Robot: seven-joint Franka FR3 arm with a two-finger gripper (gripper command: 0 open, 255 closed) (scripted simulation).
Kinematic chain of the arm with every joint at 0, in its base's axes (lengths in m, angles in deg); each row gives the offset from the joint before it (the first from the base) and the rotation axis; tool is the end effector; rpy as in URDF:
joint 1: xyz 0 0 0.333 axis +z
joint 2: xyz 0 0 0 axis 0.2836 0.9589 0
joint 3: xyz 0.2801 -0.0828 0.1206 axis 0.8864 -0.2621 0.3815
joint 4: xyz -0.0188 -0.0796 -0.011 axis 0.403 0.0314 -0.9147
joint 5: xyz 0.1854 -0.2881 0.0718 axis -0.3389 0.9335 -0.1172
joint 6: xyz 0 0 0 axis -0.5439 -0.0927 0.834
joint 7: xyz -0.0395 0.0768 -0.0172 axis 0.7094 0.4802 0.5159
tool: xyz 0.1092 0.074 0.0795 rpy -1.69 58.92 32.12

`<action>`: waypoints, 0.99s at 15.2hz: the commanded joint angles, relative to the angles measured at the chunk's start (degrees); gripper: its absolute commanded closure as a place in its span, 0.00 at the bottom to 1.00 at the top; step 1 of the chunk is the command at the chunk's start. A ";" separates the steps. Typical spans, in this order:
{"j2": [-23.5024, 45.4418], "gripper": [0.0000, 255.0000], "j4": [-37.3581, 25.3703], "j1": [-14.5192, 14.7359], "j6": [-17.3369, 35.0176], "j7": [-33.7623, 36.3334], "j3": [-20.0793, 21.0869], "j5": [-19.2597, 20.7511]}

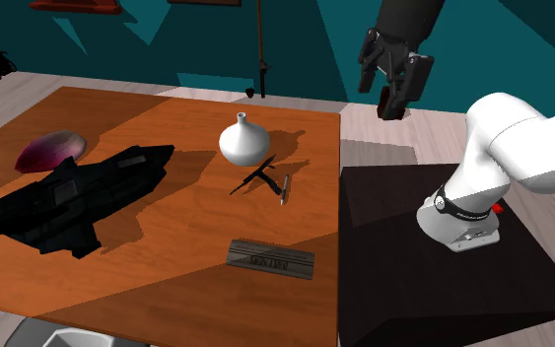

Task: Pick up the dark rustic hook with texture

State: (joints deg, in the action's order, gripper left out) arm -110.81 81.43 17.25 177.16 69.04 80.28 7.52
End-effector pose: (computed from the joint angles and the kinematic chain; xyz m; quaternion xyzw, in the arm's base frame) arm 0.2841 0.0013 0.5419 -0.9964 -0.0727 -0.0334 0.0272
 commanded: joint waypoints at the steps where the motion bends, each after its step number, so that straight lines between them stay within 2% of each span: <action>1: 0.00 0.00 0.00 0.00 0.00 0.00 0.00 0.00; 8: 4.80 0.00 9.50 -3.53 17.39 7.58 2.08 0.98; 15: 14.74 0.00 14.72 -7.71 35.38 16.10 4.16 3.09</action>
State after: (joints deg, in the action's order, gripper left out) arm -98.05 95.96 10.16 209.80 83.58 84.00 10.24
